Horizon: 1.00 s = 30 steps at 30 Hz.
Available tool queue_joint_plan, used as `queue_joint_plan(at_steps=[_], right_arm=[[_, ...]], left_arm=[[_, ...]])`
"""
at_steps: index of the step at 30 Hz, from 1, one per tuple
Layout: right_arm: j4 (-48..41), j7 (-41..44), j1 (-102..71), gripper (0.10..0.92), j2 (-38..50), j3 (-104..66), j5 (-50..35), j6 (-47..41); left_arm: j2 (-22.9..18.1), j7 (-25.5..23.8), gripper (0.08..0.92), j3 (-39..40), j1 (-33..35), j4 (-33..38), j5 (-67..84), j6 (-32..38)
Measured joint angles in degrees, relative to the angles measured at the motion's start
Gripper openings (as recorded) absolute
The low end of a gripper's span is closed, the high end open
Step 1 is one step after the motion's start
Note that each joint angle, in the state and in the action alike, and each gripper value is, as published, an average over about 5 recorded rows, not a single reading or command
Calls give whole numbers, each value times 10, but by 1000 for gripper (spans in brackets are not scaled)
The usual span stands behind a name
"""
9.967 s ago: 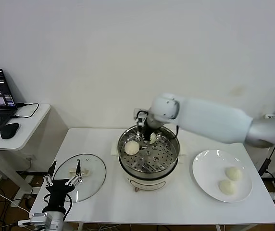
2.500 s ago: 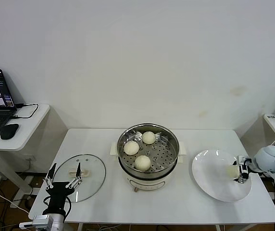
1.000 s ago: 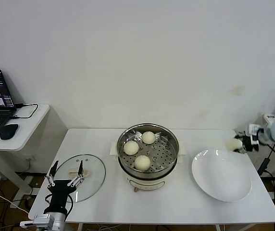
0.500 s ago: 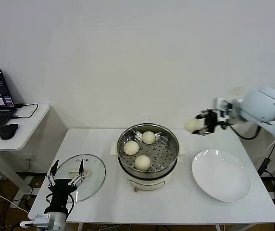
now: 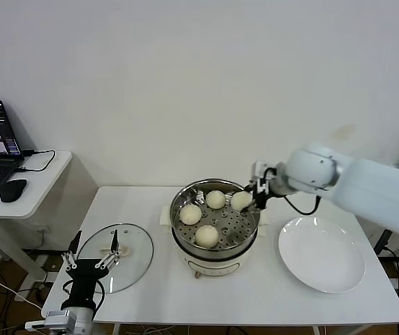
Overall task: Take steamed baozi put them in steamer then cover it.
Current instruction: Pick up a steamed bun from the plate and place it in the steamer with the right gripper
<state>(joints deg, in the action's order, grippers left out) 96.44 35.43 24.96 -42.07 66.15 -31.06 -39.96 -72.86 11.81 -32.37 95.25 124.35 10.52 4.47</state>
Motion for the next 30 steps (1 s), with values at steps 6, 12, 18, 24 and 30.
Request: queue_joint_plan(at_steps=[6, 12, 18, 24, 30], right_arm=[[-24, -6, -22, 554, -27, 5, 13, -7], [-45, -11, -40, 557, -45, 7, 28, -10], [-55, -10, -50, 602, -51, 3, 36, -13], [-48, -3, -47, 765, -45, -6, 35, -15], [-30, 5, -37, 821, -25, -27, 27, -15]], left_arm=[[0, 0, 823, -2, -1, -3, 1, 0], [0, 0, 823, -2, -4, -5, 1, 0], [0, 0, 823, 0, -5, -6, 1, 0], [0, 0, 823, -1, -6, -11, 1, 0], [0, 0, 823, 1, -9, -12, 1, 0]])
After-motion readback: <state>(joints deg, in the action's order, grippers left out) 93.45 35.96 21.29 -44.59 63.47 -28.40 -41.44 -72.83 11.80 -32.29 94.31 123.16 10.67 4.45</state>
